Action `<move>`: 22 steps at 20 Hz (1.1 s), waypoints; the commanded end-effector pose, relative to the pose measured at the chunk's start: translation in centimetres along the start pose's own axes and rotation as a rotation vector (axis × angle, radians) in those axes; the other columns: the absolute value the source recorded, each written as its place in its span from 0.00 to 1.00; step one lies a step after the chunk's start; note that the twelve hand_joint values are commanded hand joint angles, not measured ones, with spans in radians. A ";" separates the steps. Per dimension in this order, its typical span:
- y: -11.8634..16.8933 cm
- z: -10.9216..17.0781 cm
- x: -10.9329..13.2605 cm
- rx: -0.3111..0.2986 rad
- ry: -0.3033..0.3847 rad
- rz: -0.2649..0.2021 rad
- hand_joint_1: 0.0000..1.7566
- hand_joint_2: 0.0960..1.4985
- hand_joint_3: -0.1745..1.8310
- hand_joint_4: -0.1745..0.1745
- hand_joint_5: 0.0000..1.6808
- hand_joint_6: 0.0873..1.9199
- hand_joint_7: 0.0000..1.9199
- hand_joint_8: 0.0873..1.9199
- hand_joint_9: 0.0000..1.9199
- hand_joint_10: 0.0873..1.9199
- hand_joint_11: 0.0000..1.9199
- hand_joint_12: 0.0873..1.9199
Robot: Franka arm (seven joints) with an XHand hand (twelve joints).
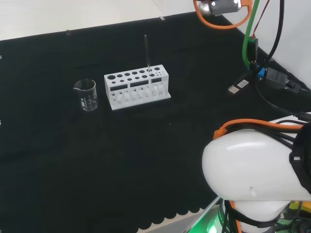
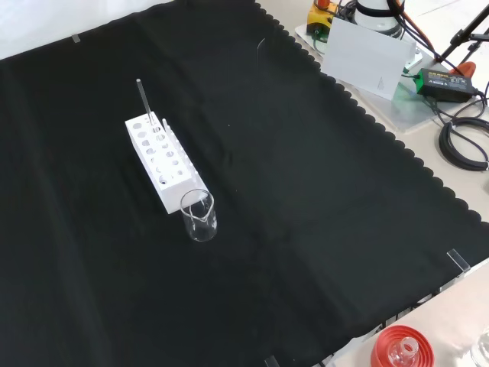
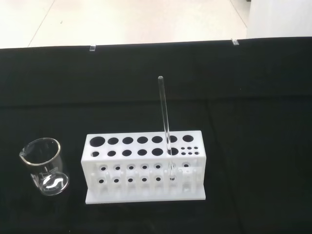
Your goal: Take the glass rod from the white test tube rack.
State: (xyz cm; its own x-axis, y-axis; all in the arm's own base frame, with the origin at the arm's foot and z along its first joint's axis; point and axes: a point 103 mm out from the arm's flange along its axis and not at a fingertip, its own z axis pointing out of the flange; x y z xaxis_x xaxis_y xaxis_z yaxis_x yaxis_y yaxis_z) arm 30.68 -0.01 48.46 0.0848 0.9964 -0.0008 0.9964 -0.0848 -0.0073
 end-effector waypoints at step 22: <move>-9.0 -6.7 0.4 -0.137 0.035 0.071 0.21 0.61 0.24 0.57 0.00 0.00 0.01 0.00 0.00 0.06 0.00 0.00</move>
State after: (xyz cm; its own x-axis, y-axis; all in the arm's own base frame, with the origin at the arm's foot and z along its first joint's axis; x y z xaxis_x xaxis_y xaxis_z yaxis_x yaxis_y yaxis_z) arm 21.86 1.28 55.54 0.1489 0.9883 0.0329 0.9785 -0.1521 0.1390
